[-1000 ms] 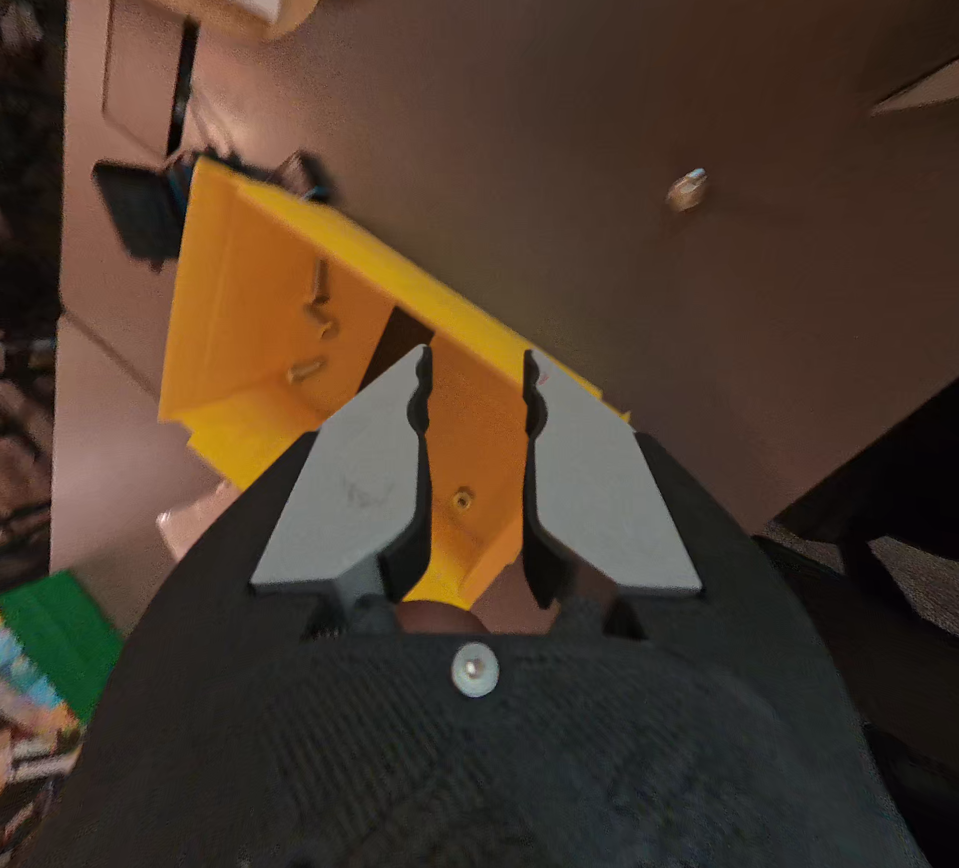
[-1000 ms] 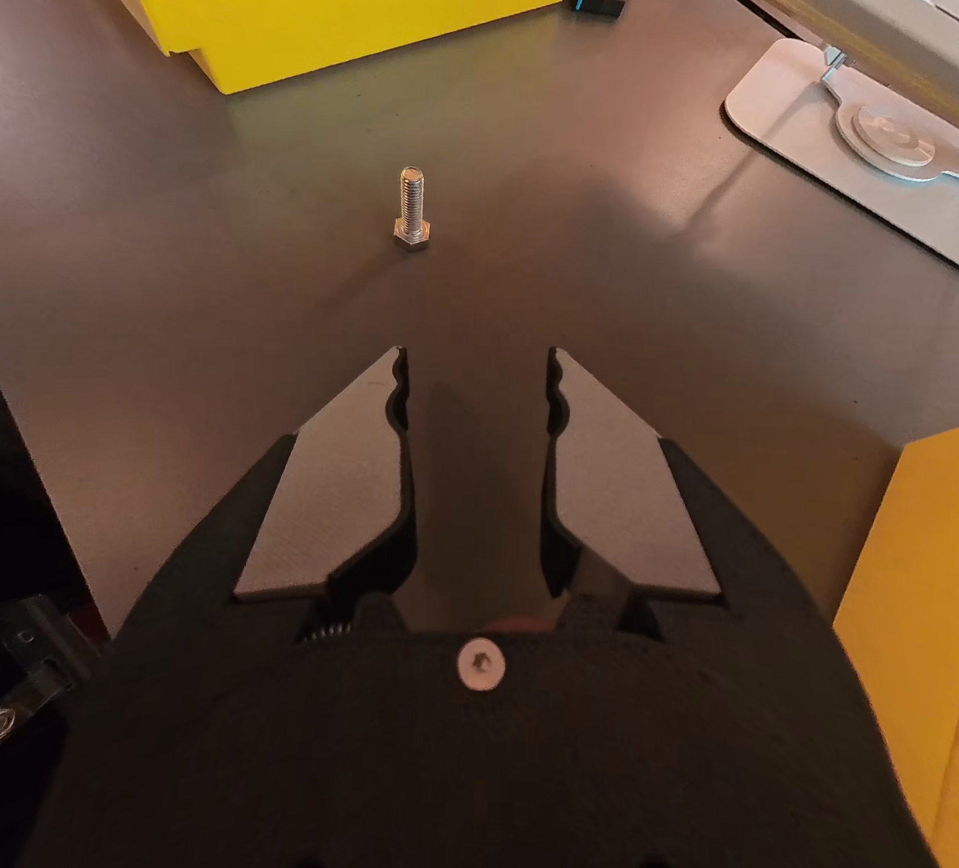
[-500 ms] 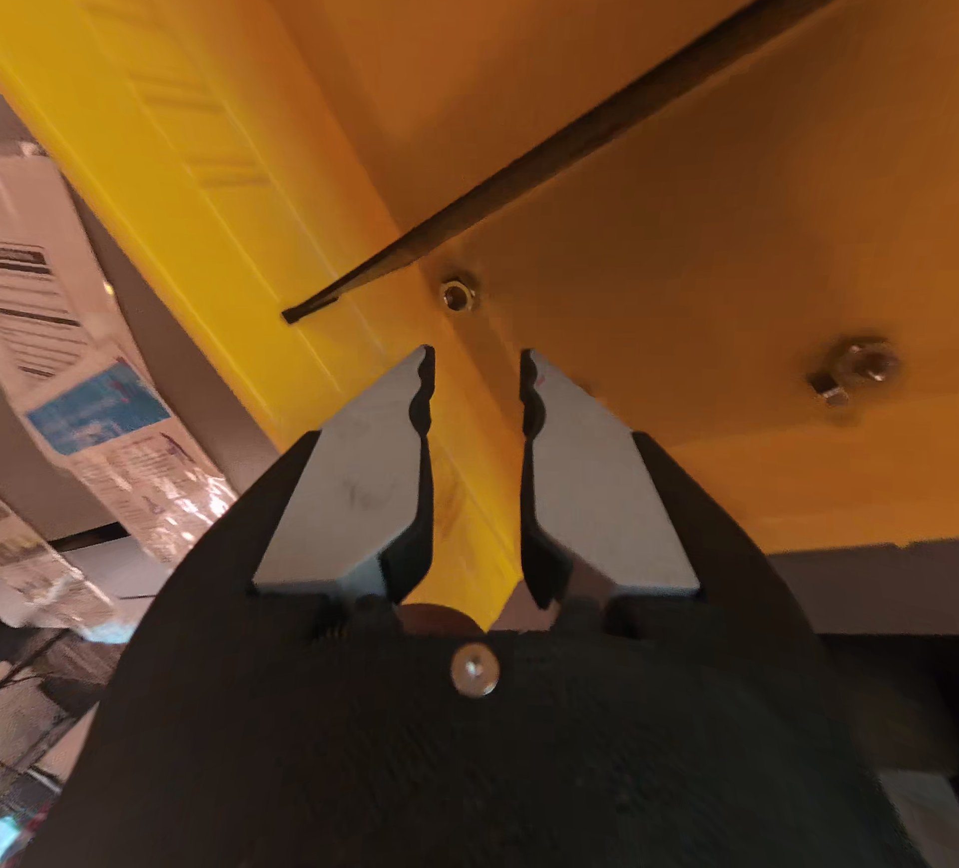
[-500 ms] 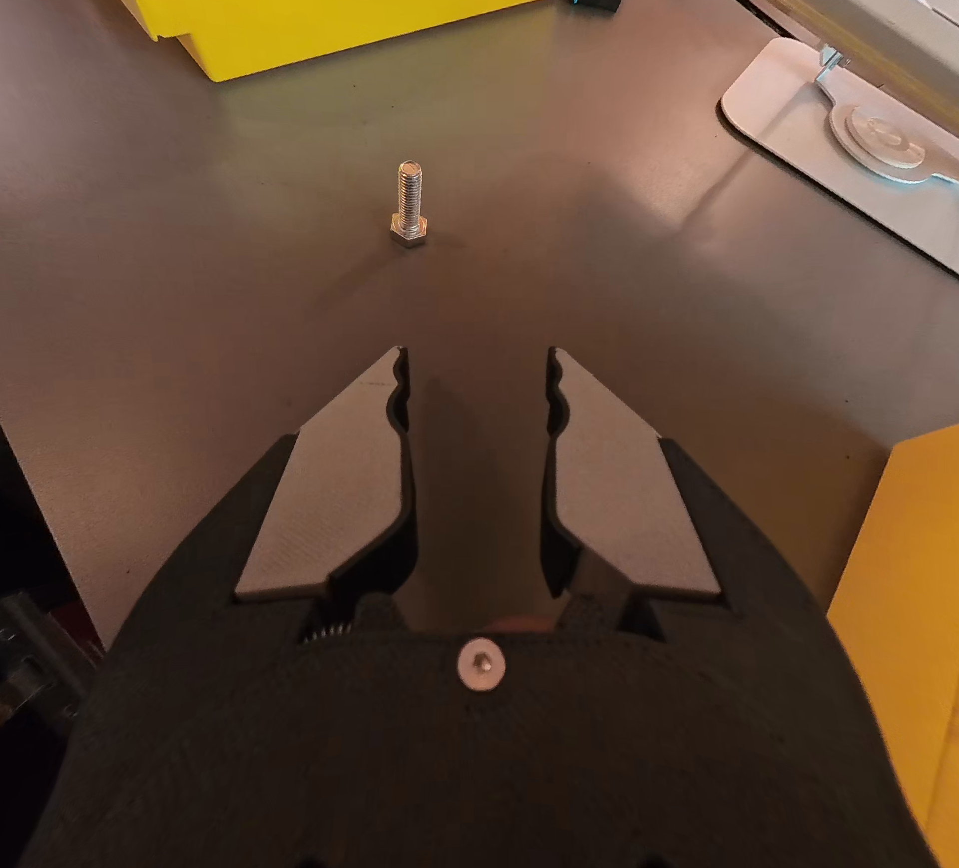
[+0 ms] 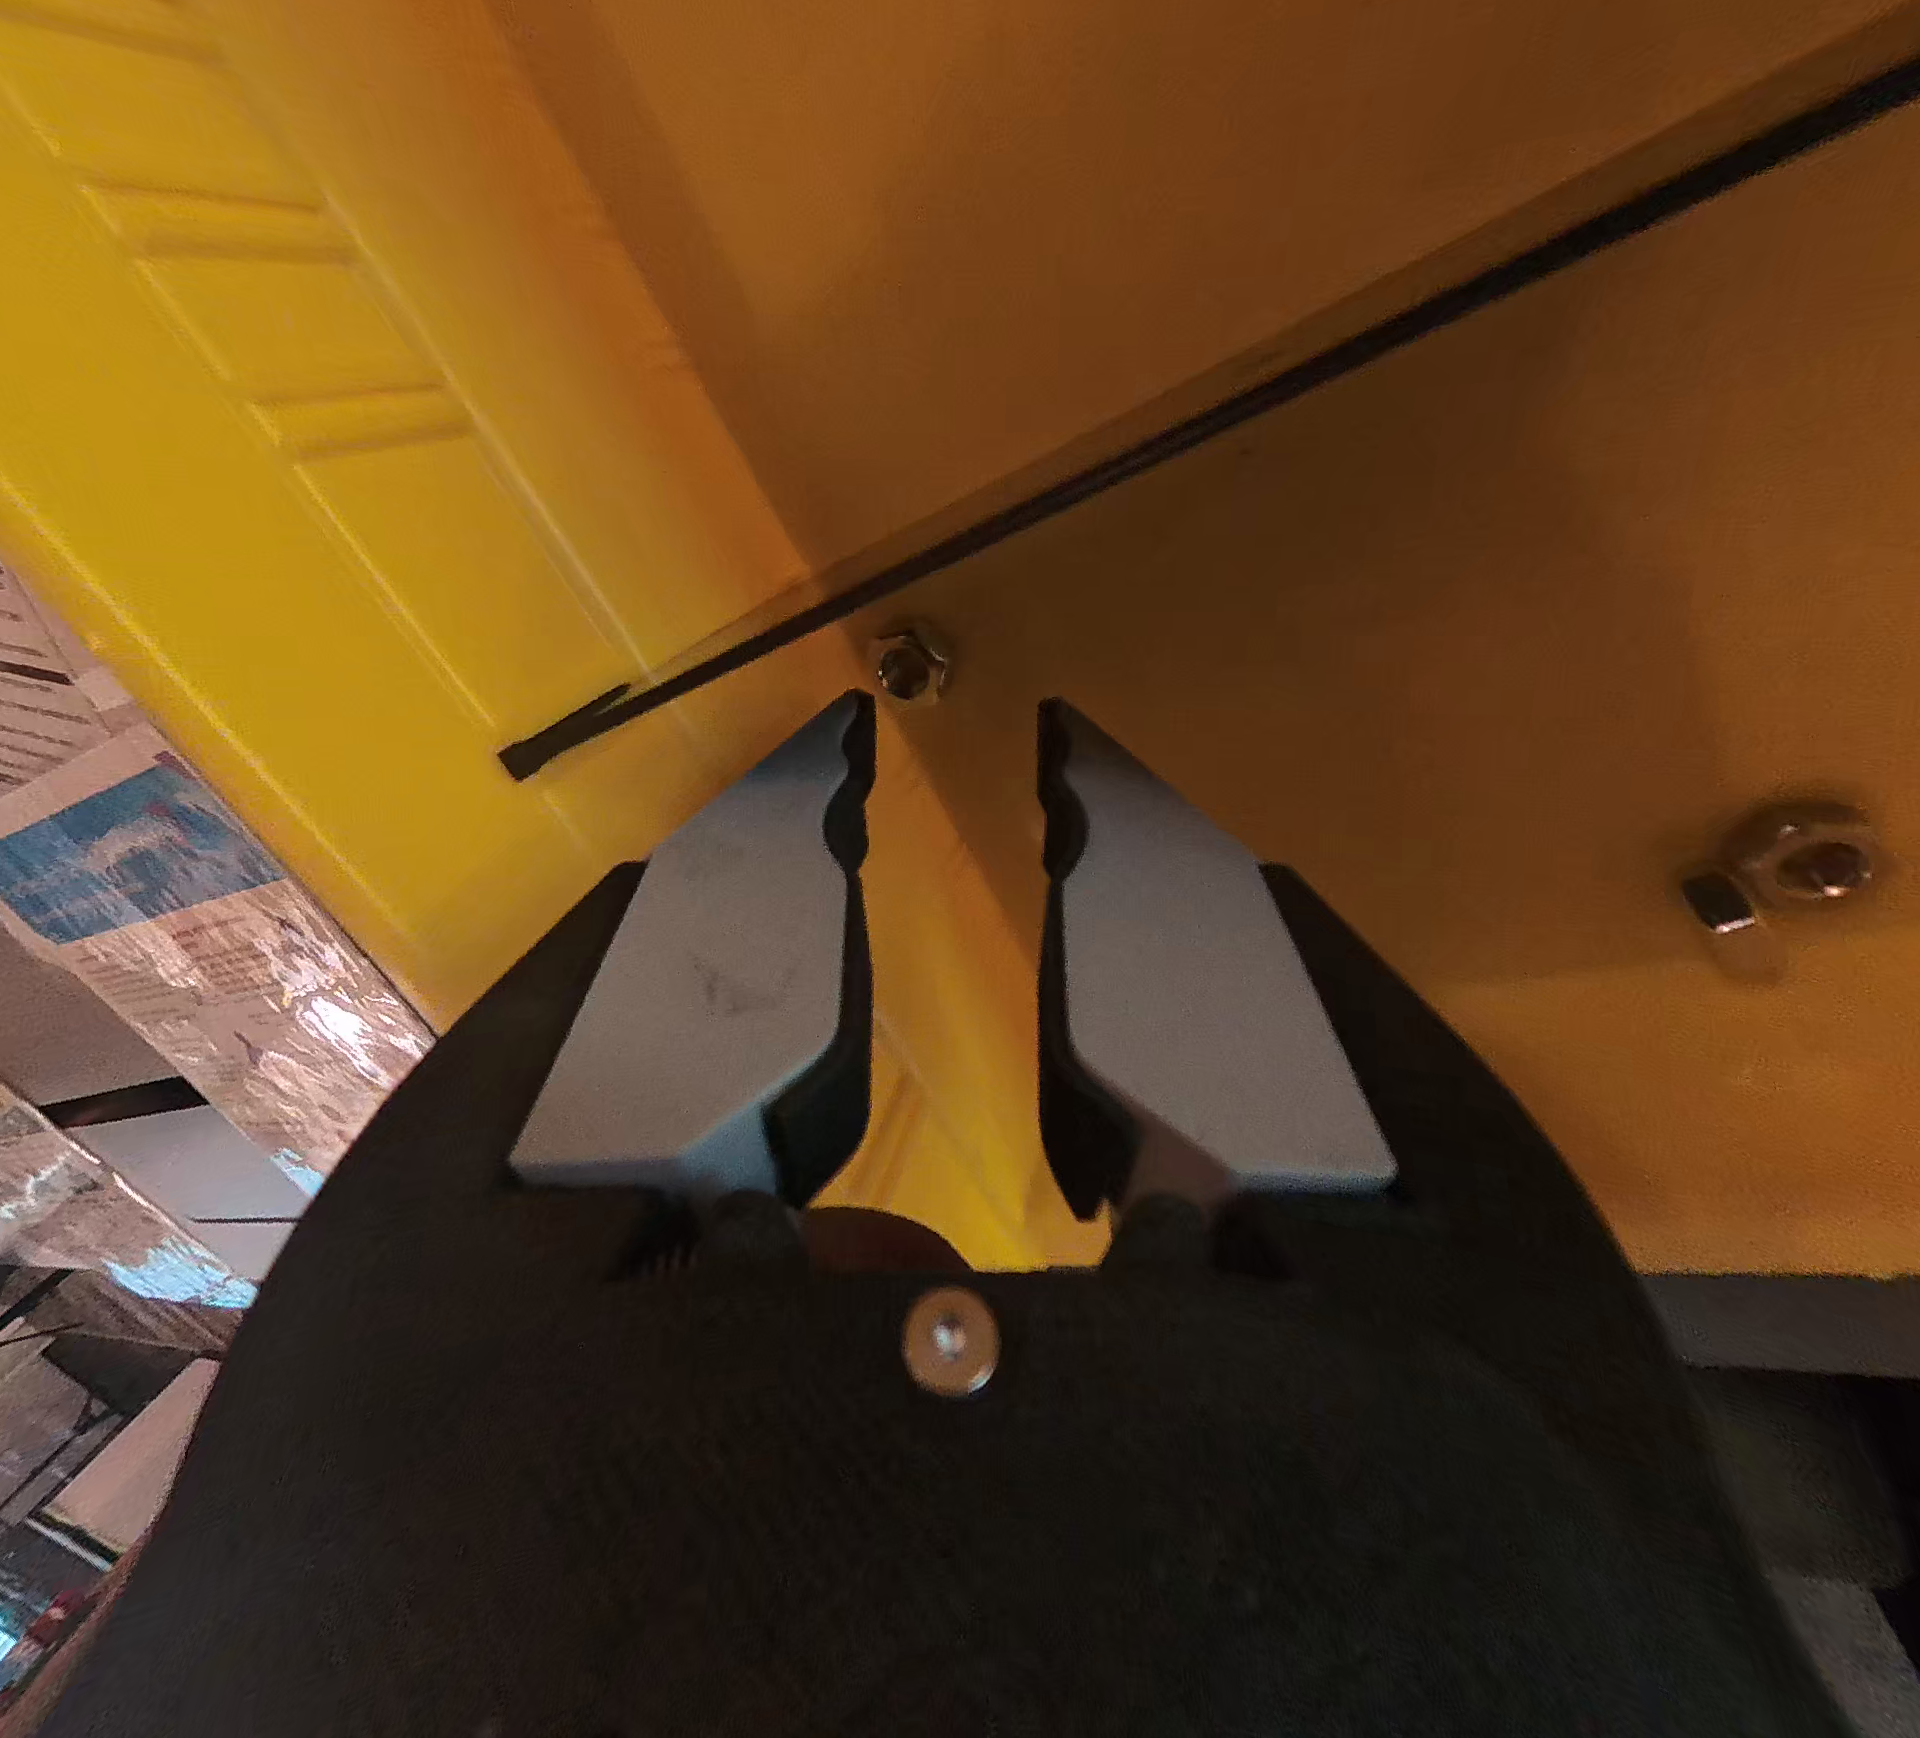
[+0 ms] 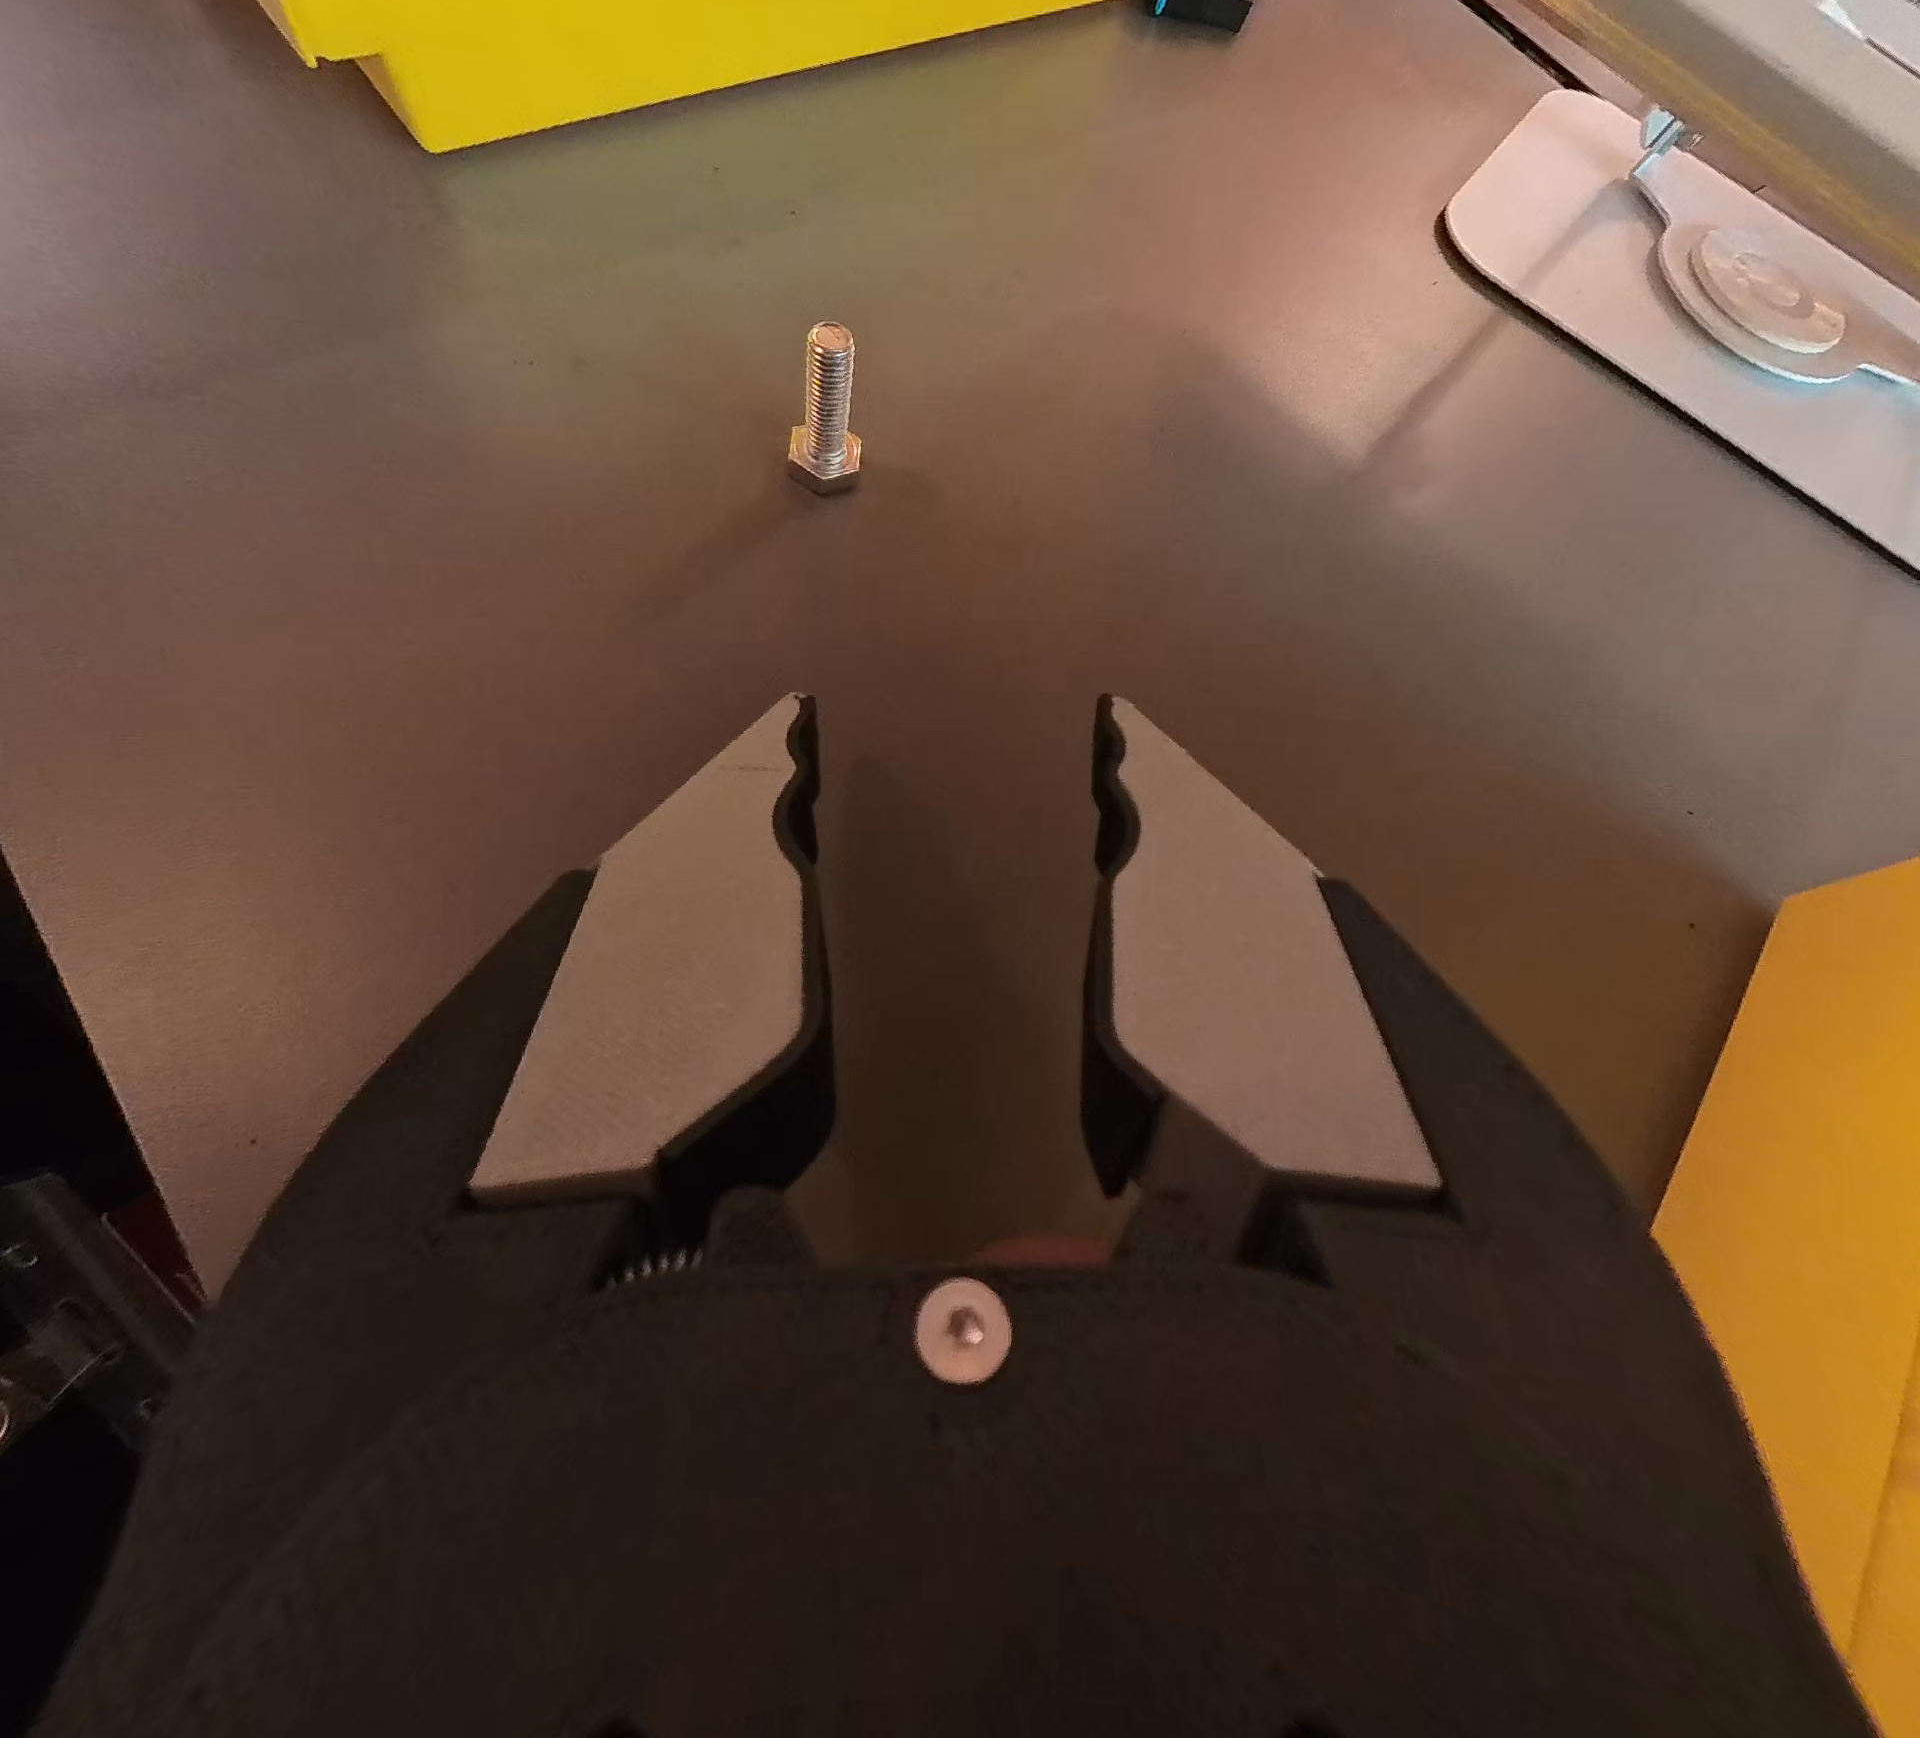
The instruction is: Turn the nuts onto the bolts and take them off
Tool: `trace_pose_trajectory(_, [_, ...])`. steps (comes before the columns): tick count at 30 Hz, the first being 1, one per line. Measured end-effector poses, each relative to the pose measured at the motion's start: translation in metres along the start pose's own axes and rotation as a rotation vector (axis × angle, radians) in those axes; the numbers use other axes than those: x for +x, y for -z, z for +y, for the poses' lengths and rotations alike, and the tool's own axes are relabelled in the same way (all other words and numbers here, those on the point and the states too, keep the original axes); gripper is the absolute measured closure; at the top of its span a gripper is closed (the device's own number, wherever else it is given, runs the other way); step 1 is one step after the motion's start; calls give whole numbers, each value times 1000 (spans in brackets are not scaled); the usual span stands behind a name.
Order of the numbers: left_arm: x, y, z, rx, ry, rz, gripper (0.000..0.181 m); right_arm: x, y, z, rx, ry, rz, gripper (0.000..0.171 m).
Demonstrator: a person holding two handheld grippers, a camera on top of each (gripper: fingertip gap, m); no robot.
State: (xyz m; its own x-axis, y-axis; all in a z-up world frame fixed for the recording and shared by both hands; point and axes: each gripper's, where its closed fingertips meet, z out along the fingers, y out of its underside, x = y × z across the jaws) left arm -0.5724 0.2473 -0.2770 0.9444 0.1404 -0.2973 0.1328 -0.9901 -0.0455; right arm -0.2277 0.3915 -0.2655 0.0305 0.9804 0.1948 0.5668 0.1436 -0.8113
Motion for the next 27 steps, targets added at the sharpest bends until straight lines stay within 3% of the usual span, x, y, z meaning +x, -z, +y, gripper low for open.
trace_pose_trajectory(1, [0,-1,0,0,3,-1,153,0,0,0,1,1,2,120])
trace_pose_trajectory(9, [0,-9,2,-8,45,54,155,-1,0,0,1,11,7,120])
trace_pose_trajectory(12, [-5,-11,2,-15,15,1,163,-1,0,0,1,12,6,120])
trace_pose_trajectory(14, [-9,-9,3,-20,-44,-55,181,-1,0,0,1,14,5,120])
trace_pose_trajectory(17, [22,-7,3,-6,-67,89,181,-1,0,0,2,15,5,120])
trace_pose_trajectory(24, [21,-6,2,1,-89,23,181,-1,0,-1,3,23,13,121])
trace_pose_trajectory(27, [19,-4,2,-4,-82,21,161,-1,0,-1,5,23,13,121])
